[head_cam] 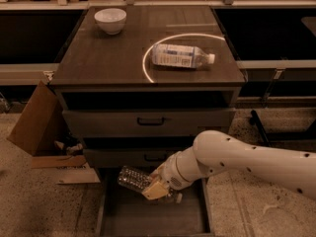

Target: Place water bottle into bottom drawer

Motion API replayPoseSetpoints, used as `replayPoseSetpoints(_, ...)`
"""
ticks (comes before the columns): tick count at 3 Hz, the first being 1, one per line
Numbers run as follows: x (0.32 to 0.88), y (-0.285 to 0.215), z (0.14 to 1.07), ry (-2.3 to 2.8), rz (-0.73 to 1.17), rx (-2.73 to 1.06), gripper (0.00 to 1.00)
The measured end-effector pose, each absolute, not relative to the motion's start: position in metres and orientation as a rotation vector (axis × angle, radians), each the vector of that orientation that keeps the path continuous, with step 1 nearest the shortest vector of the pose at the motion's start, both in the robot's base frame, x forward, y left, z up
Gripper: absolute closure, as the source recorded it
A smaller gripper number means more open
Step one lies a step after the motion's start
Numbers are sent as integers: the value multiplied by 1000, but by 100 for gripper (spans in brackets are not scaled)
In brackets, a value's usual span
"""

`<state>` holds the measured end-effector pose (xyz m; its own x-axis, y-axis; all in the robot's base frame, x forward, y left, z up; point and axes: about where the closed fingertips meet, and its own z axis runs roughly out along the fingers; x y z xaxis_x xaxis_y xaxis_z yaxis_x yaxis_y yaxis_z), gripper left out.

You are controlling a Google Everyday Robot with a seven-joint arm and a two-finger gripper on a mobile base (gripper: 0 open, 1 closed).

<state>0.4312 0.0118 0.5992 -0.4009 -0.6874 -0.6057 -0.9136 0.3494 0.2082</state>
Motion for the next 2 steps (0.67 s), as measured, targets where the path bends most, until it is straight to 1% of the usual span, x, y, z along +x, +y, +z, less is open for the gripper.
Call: replayPoseSetpoints(2,444,10,448,2220,784,-1355,100)
